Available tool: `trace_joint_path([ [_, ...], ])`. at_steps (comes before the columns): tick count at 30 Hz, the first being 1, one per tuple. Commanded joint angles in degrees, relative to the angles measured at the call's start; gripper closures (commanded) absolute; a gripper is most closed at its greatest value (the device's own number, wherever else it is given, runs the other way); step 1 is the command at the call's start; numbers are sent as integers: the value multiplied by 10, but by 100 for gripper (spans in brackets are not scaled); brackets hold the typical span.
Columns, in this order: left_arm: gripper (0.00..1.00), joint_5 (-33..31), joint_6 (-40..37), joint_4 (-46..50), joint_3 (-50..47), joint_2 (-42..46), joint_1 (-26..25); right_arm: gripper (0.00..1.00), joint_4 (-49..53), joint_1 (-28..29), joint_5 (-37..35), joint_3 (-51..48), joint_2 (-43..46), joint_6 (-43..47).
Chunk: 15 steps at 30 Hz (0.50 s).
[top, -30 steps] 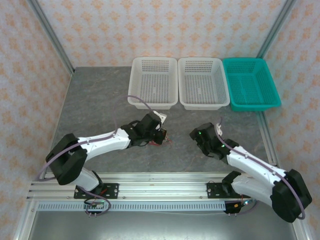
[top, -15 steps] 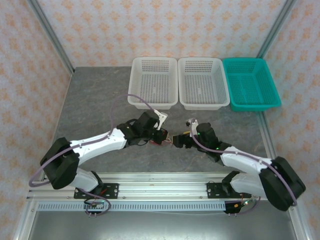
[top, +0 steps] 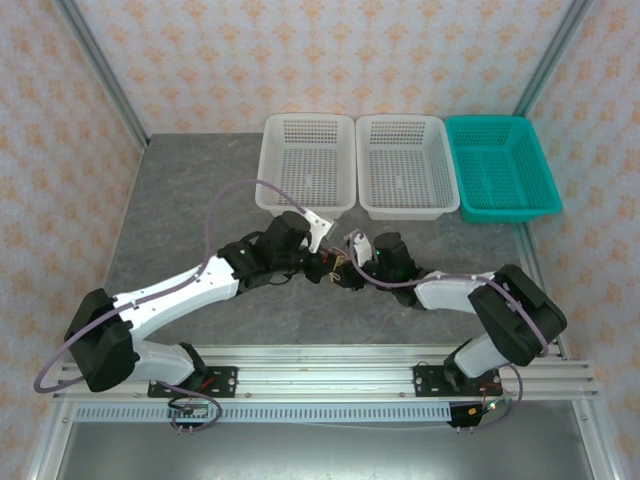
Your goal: Untangle the cables
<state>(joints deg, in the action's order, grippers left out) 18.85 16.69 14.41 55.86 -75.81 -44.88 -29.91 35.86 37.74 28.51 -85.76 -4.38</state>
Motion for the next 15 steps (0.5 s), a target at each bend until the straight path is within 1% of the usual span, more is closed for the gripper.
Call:
trace_joint_path([
  [1,100,-82,28,45,21,39,22,93,-21,0,-32,7,-15,-43],
  [2,100,-90,37,47,17,51,32,97,-9,0,-49,10,-21,-57],
  [6,100,-126,74,79,18,109,95,95,84,-2,-126,26,-53,-149],
  [8,100,-134,93,102,23,135,143,96,106,-1,-134,23,-69,-198],
  [11,100,-143,118,144,24,159,224,98,160,-6,-179,14,-81,-268],
  [13,100,-144,130,165,17,170,275,100,187,-21,-204,-3,-75,-306],
  [15,100,-140,135,171,5,181,314,100,187,-39,-207,-24,-62,-329],
])
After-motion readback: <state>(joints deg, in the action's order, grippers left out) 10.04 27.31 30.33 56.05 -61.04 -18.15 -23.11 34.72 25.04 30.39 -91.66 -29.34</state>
